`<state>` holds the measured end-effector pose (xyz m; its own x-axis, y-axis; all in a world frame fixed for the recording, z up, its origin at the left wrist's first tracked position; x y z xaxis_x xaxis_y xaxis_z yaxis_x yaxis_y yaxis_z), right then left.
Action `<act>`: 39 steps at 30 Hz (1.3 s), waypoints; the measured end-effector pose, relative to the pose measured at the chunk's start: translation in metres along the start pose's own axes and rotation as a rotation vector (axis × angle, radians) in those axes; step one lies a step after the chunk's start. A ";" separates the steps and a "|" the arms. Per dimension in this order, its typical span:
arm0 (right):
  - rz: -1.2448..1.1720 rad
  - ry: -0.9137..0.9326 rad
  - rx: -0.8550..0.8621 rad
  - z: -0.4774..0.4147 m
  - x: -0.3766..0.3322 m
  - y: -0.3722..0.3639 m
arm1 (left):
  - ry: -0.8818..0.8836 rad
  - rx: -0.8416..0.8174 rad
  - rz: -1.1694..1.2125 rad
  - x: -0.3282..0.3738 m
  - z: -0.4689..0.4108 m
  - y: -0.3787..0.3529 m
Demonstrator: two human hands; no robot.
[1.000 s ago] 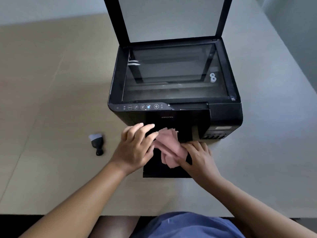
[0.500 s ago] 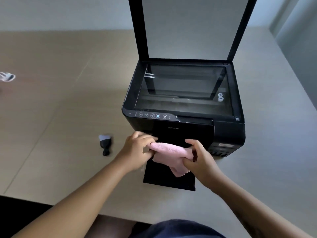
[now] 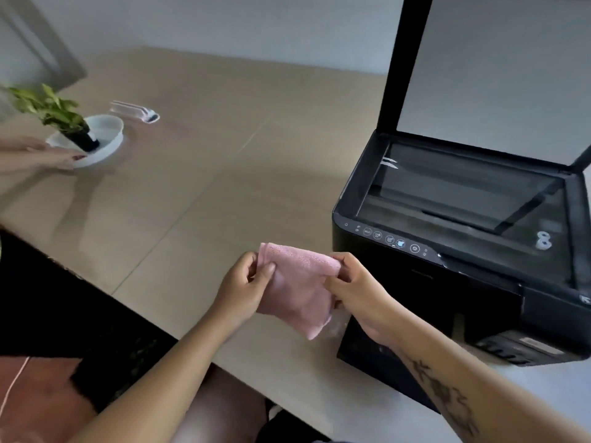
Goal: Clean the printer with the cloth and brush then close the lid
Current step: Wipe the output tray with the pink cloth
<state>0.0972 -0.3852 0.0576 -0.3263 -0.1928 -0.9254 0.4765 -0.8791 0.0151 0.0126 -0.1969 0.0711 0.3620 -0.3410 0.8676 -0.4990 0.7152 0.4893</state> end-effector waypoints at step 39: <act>1.146 0.126 0.420 -0.108 0.056 -0.155 | -0.490 -0.252 -0.877 -0.168 -0.122 0.093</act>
<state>0.0935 -0.2124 -0.0371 0.2008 -0.9237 -0.3262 0.1287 -0.3052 0.9436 0.0018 0.0015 -0.0404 0.1307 -0.9742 0.1841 -0.0153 0.1837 0.9829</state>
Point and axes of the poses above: each hand's wrist, its own z-axis away from the middle knuckle, its own y-axis out of the back of the hand, x = y × z, the point moved 6 cm from there along -z, towards the middle knuckle, and after that the axes turned 6 degrees about x, right-handed, at the moved point
